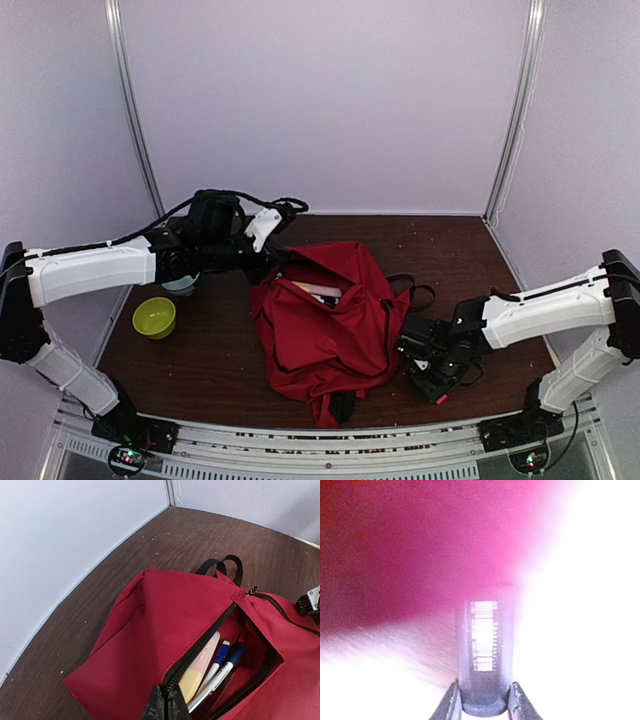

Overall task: Pack the student bag
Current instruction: Pick up the pen from the corner of the board.

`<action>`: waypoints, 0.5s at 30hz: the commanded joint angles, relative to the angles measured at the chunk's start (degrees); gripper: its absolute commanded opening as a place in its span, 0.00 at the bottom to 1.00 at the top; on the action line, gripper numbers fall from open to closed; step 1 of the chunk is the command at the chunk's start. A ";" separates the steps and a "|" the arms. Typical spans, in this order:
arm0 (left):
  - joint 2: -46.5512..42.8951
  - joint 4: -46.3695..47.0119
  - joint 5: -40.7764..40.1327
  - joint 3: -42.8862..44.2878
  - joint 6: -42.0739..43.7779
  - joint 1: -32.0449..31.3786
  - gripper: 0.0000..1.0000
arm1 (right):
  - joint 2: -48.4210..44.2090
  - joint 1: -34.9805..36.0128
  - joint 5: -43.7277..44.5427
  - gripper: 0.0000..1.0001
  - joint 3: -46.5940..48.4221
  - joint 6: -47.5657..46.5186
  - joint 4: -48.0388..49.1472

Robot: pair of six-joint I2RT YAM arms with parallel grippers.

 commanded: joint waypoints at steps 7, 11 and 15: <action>-0.76 5.63 1.06 0.85 -0.64 0.03 0.00 | -19.30 -7.43 12.61 0.00 2.26 3.29 -2.19; -0.75 6.47 1.22 0.95 -1.13 0.07 0.00 | -20.04 -7.37 11.44 0.00 10.23 -10.07 10.16; -0.76 6.46 1.67 1.69 -2.28 0.06 0.00 | -16.09 -4.14 1.91 0.00 12.66 -28.61 30.00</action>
